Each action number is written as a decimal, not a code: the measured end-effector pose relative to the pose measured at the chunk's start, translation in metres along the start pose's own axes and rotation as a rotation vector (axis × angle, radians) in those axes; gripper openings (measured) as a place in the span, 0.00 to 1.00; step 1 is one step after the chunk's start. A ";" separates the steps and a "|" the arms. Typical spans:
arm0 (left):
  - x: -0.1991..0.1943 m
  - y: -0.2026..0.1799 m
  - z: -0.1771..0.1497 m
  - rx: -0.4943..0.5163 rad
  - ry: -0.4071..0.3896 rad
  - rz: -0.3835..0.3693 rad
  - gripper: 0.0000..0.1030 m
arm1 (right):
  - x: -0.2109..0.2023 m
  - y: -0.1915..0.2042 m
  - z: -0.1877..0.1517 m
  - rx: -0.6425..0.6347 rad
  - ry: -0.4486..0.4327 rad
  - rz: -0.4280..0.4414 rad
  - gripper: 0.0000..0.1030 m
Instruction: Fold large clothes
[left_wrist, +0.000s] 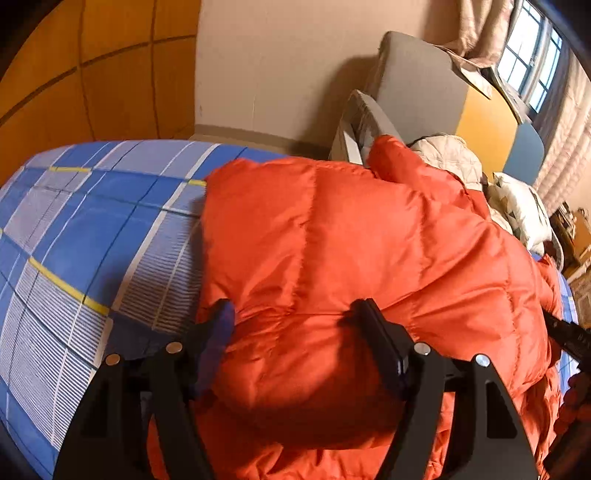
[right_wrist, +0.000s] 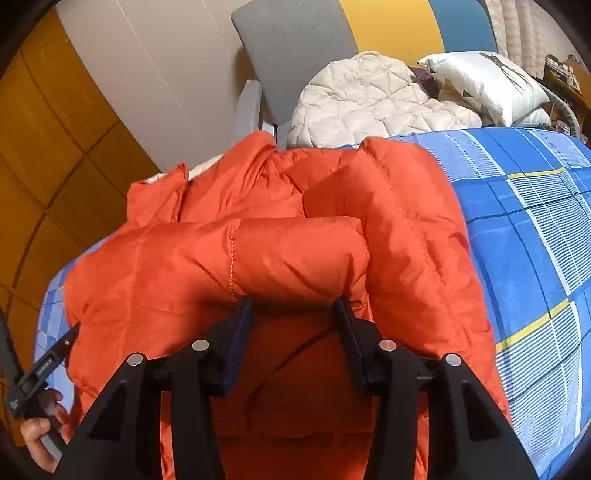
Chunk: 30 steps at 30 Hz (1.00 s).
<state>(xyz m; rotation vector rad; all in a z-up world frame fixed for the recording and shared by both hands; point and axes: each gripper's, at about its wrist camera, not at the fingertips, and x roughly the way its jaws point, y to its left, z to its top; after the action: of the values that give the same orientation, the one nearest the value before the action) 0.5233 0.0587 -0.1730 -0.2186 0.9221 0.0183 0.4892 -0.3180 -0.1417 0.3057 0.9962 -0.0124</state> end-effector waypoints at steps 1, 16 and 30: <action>0.002 0.001 0.000 -0.002 0.003 0.002 0.69 | 0.002 0.000 0.000 -0.002 0.002 -0.005 0.44; -0.062 0.004 -0.035 0.016 -0.083 0.001 0.71 | -0.039 0.001 -0.019 0.001 -0.024 -0.007 0.55; -0.151 0.026 -0.100 0.044 -0.179 -0.028 0.77 | -0.089 -0.025 -0.097 0.022 0.030 -0.006 0.68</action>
<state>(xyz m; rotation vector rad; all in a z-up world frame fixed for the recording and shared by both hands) 0.3506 0.0762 -0.1167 -0.1857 0.7402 -0.0077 0.3574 -0.3282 -0.1234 0.3242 1.0271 -0.0242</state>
